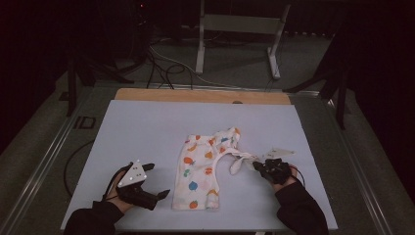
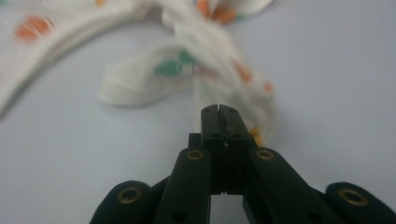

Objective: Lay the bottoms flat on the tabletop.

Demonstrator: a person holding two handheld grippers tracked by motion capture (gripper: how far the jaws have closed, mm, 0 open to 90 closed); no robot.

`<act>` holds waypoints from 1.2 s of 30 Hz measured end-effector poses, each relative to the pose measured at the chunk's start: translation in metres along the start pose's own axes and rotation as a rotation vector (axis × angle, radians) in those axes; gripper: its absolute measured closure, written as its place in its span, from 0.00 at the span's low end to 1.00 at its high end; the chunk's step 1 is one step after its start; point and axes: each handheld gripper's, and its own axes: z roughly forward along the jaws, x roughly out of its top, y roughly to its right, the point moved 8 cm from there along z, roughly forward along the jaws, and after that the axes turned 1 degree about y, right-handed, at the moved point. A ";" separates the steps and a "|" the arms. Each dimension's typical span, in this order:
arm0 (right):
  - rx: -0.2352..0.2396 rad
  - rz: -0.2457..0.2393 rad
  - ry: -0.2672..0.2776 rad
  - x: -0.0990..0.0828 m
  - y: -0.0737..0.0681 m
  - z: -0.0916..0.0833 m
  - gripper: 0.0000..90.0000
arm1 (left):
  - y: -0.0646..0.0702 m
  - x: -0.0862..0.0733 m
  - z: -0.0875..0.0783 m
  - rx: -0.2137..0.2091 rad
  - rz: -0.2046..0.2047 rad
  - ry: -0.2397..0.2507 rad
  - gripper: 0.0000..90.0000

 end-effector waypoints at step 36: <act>-0.005 0.045 0.195 0.062 -0.010 -0.050 0.98 | -0.006 0.003 -0.003 0.019 -0.021 0.032 0.01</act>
